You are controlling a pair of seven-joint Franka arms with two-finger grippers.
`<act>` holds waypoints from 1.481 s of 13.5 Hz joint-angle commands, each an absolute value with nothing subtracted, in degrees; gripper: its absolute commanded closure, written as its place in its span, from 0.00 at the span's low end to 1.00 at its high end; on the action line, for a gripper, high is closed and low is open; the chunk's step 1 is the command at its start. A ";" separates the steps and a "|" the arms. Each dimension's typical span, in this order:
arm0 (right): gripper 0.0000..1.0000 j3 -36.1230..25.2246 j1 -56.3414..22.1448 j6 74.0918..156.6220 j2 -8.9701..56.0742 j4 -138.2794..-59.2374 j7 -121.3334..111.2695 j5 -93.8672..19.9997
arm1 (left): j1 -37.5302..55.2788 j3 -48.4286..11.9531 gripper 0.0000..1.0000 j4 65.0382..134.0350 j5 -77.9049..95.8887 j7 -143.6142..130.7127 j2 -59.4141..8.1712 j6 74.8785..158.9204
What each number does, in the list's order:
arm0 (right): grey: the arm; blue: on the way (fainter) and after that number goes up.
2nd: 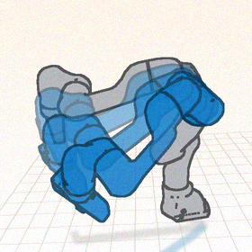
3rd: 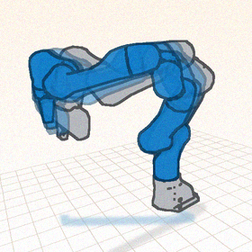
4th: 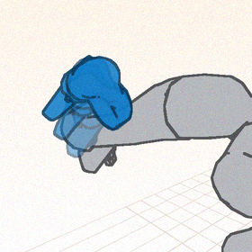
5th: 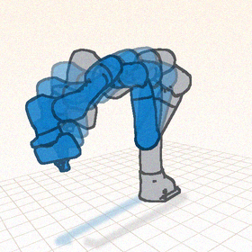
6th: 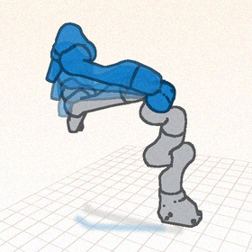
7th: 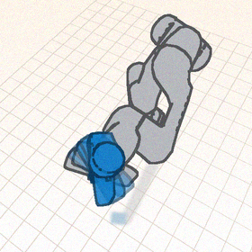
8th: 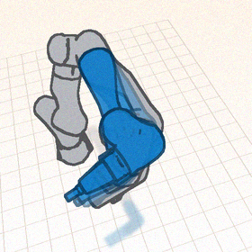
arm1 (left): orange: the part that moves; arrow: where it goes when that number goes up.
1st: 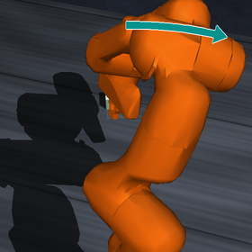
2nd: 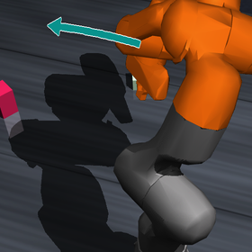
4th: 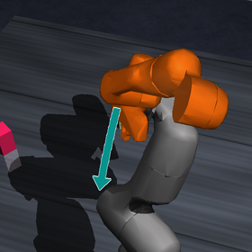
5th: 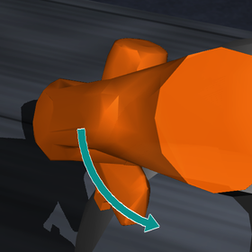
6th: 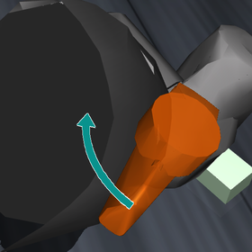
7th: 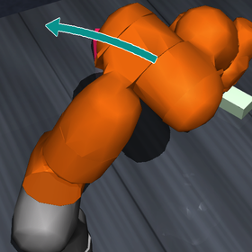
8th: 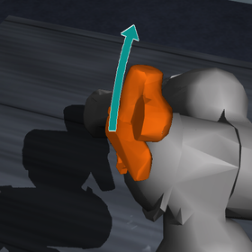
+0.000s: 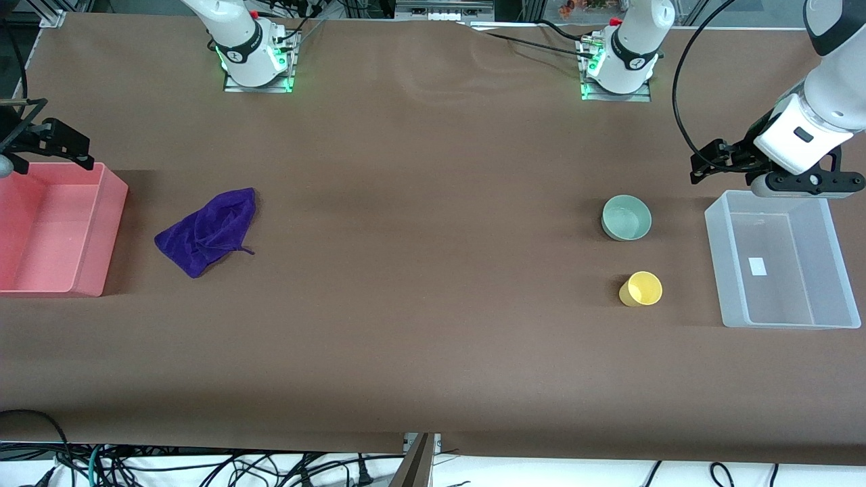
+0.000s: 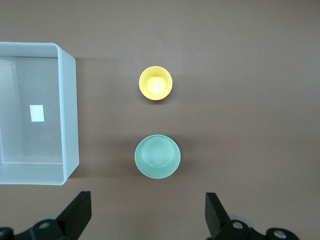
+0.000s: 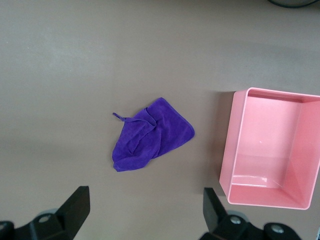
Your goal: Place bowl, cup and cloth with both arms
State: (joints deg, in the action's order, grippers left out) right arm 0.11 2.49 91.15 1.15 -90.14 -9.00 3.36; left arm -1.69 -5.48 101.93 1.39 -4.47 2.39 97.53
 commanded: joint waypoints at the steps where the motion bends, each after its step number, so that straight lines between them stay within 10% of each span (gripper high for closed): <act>1: 0.00 0.18 2.90 91.58 1.14 -89.82 -8.61 1.95 | -1.76 -5.80 0.00 100.11 1.76 -5.19 1.58 96.06; 20: 0.00 0.53 2.90 91.40 0.79 -90.61 -9.58 1.76 | -6.24 -5.36 0.00 104.22 -1.23 0.70 -7.29 97.01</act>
